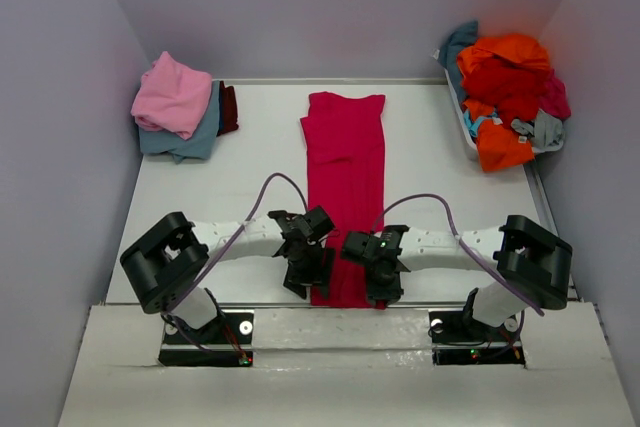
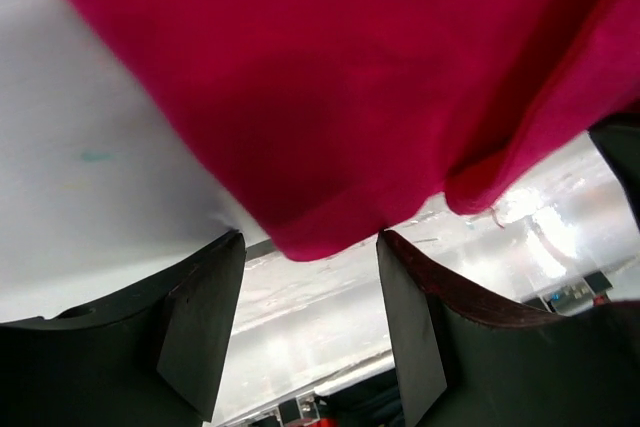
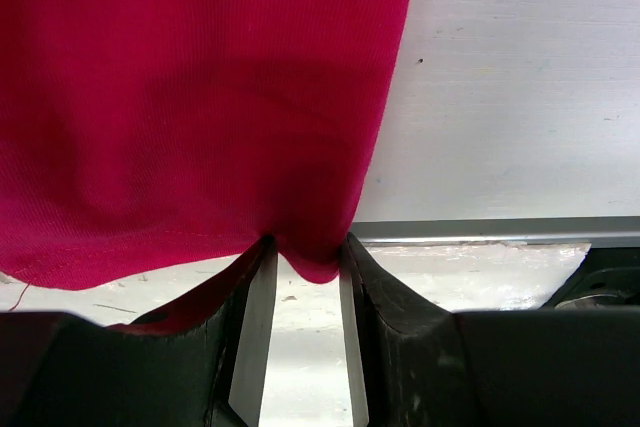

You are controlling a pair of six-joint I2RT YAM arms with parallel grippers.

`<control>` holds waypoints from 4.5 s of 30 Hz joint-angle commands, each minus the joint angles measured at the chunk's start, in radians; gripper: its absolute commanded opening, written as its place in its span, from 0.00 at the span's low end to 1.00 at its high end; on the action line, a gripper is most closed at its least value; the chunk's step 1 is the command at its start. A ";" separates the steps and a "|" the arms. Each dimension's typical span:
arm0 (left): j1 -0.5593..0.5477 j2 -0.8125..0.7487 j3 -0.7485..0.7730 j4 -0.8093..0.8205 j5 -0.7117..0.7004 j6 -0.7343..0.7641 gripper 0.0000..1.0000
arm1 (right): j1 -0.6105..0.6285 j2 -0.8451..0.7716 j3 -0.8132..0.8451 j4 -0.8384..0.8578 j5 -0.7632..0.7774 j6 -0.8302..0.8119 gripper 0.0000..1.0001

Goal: Fold and stack the t-shirts
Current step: Grab the bottom of the folded rectangular tshirt with both arms, then fold the folded rectangular tshirt in 1/3 of the way

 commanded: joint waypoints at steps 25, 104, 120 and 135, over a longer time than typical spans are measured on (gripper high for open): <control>-0.002 -0.068 -0.041 0.029 0.011 0.040 0.53 | -0.006 -0.019 0.044 -0.028 0.058 -0.005 0.18; -0.221 -0.313 0.114 -0.323 -0.391 -0.180 0.06 | 0.024 -0.228 0.251 -0.332 0.206 0.058 0.07; -0.241 -0.203 0.360 -0.461 -0.547 -0.171 0.06 | 0.051 -0.221 0.374 -0.393 0.350 0.111 0.07; 0.024 -0.045 0.492 -0.393 -0.586 0.067 0.06 | -0.122 -0.142 0.481 -0.312 0.419 -0.082 0.08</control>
